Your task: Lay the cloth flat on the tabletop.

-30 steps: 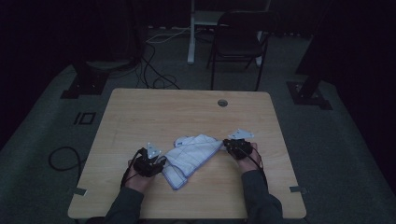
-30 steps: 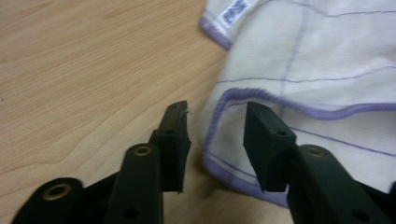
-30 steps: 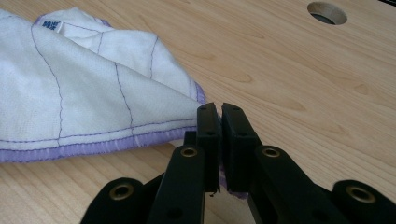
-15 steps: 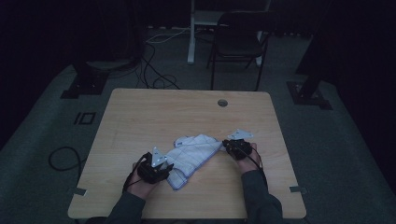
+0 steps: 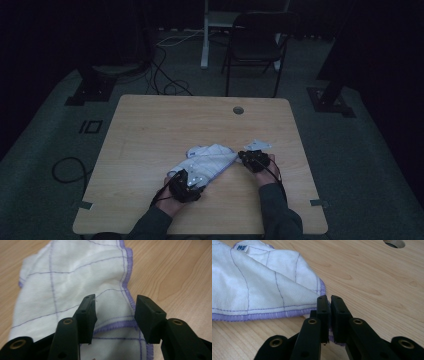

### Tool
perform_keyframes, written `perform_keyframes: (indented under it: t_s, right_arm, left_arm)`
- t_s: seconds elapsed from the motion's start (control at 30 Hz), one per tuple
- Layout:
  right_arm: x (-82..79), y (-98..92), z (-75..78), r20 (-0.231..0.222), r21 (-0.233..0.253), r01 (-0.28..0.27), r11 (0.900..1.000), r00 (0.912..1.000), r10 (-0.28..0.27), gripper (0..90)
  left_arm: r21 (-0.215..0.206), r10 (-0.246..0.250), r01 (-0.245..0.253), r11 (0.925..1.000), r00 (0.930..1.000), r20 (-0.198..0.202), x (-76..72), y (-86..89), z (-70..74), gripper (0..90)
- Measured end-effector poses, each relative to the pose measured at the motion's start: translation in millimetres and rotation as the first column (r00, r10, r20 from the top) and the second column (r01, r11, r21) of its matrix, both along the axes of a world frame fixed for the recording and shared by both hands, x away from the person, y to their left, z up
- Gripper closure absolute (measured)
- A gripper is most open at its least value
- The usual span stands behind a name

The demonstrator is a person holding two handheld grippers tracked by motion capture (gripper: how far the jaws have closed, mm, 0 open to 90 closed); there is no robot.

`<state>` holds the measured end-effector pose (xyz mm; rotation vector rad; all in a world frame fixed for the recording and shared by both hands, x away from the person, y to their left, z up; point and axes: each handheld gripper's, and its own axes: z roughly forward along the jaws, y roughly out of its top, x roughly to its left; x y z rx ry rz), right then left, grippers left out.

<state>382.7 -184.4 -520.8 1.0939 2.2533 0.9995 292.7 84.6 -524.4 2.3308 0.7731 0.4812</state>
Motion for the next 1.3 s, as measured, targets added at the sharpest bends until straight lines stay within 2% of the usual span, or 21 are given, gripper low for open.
perform_keyframes:
  t_s: [0.1,0.13,0.17,0.2,0.3,0.4,0.6,0.7,1.03,1.17,1.2,1.23,1.3]
  right_arm:
    - [-0.4,-0.2,-0.6,-0.002,0.003,0.001,1.000,1.0000,-0.001,86.3]
    - [-0.4,-0.3,-0.7,-0.002,0.004,0.000,1.000,1.0000,0.000,86.2]
    - [-0.5,-0.4,-0.9,-0.002,0.004,0.000,1.000,1.0000,0.000,86.2]
    - [-0.6,-0.5,-1.0,-0.003,0.005,0.000,1.000,1.0000,0.000,86.1]
    - [-1.3,-0.9,-0.9,-0.002,0.007,0.001,1.000,1.0000,-0.001,86.0]
    - [-1.7,-1.2,-1.1,-0.003,0.010,0.002,1.000,1.0000,-0.002,86.0]
    - [-2.2,-1.6,-1.4,-0.004,0.012,0.002,1.000,1.0000,-0.002,85.6]
    - [-2.7,-2.3,-0.7,-0.002,0.009,0.001,1.000,1.0000,-0.001,85.4]
    - [-1.8,-13.4,2.1,0.009,0.008,0.036,0.999,0.9993,-0.036,84.9]
    - [-7.3,-15.4,8.0,0.012,0.020,0.077,0.997,0.9969,-0.077,73.2]
    - [-16.8,-13.0,16.0,0.034,0.045,0.059,0.997,0.9976,-0.061,70.5]
    - [-16.8,-13.0,16.0,0.034,0.045,0.059,0.997,0.9976,-0.061,70.5]
    - [-28.9,-9.1,22.7,0.057,0.068,0.006,0.998,0.9983,-0.010,67.9]
  left_arm:
    - [0.005,0.003,-0.003,1.0000,1.0000,-0.009,2.0,-2.4,-3.1,53.0]
    - [0.008,0.005,-0.005,1.0000,0.9999,-0.012,2.6,-2.8,-3.0,56.3]
    - [0.008,0.007,-0.007,0.9999,0.9999,-0.012,3.0,-3.2,-2.3,66.5]
    - [0.011,0.009,-0.009,0.9999,0.9999,-0.009,3.5,-3.3,-1.0,66.5]
    - [-0.004,0.010,-0.010,0.9999,0.9999,-0.007,5.1,-3.0,3.4,80.2]
    - [-0.020,0.011,-0.011,0.9997,0.9999,-0.005,6.6,-1.2,7.1,84.1]
    - [-0.047,0.022,-0.022,0.9987,0.9997,0.008,9.0,3.3,14.4,85.8]
    - [-0.079,0.027,-0.026,0.9965,0.9996,0.009,8.3,5.3,20.3,86.1]
    - [-0.163,-0.035,0.034,0.9861,0.9994,-0.002,0.1,-8.1,34.1,86.5]
    - [-0.182,-0.049,0.046,0.9823,0.9988,-0.011,0.7,-14.4,35.6,86.5]
    - [-0.187,-0.049,0.046,0.9812,0.9987,-0.012,1.2,-15.6,35.6,86.6]
    - [-0.190,-0.049,0.046,0.9807,0.9987,-0.013,1.9,-16.3,35.8,86.6]
    - [-0.201,-0.045,0.041,0.9787,0.9989,-0.015,3.1,-17.6,35.8,86.6]
